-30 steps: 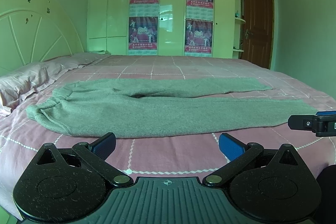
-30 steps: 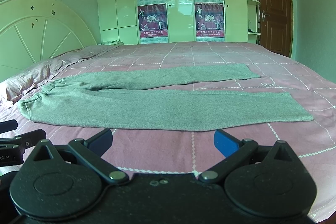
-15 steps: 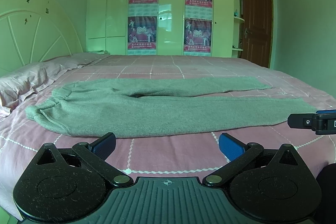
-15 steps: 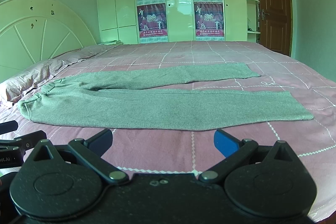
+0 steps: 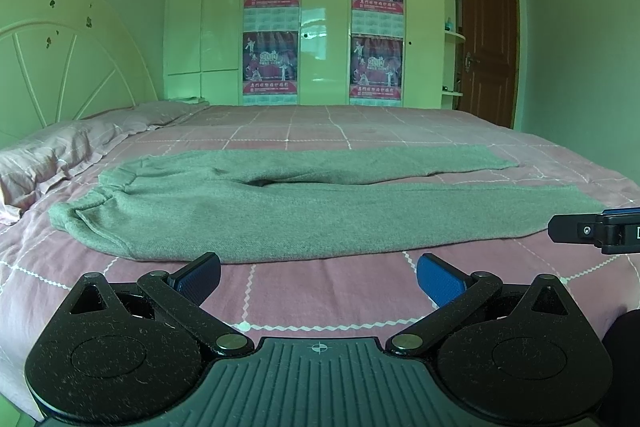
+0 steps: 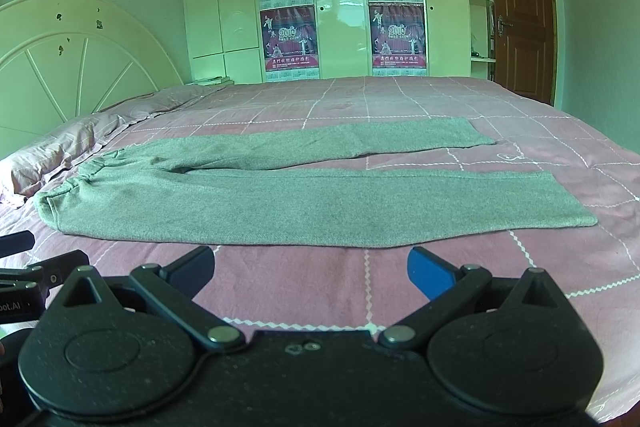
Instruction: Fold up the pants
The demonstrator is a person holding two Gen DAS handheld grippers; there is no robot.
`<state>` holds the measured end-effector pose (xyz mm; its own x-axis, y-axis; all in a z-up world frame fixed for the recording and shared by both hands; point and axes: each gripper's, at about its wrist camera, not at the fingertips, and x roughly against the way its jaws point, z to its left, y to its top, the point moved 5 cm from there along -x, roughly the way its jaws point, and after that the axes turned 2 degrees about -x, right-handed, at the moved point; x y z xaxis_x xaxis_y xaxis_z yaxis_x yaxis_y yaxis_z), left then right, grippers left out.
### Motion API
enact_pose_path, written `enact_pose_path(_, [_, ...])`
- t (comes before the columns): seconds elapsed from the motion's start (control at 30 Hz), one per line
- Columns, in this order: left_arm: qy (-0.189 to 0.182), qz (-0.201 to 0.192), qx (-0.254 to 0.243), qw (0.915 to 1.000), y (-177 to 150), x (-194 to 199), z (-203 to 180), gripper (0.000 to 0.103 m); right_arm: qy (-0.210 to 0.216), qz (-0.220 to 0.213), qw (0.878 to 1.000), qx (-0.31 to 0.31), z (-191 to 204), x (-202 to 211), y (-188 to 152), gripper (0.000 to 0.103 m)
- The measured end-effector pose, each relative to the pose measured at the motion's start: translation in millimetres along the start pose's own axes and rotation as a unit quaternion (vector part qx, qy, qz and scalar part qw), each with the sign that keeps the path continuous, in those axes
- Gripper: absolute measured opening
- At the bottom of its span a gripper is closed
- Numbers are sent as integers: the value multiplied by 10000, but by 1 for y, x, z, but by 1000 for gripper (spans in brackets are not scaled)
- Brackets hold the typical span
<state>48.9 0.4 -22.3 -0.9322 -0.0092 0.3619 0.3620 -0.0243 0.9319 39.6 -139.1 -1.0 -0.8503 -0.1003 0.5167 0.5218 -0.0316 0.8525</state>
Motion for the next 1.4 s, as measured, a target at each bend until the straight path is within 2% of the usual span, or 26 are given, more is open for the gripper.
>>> enact_pose_path(0.43, [-2,9,-21,10000,0,-1,0,103,6,-7,10000,-15,0,0,0,97])
enact_pose_path(0.5, [159,80,-33,9998,1,-2,5,103,17,-12,10000,-28,0,2,1,97])
enact_pose_path(0.63, [125,98,352,9993,8,-7,30,103,90,-83,9999,-84,-5,4,9,97])
enact_pose_path(0.73, [252,253,484,9982,13,-19,55,103,115,-113,9997,-163,-11,4,18,97])
enact_pose_path(0.93, [751,439,617,9943,29,-54,116,103,200,-145,9989,-410,-20,-15,44,97])
enact_pose_path(1.03, [727,415,893,9925,39,-75,152,103,318,-153,9988,-346,-14,-38,62,97])
enact_pose_path(1.1, [523,386,989,9930,48,-91,175,103,434,-161,9987,-234,-7,-56,76,96])
enact_pose_path(1.27, [896,287,553,9940,86,-144,243,103,578,-282,9979,67,6,-111,120,96])
enact_pose_path(1.4, [903,517,314,9941,110,-212,302,103,838,-30,9961,286,23,-172,158,94])
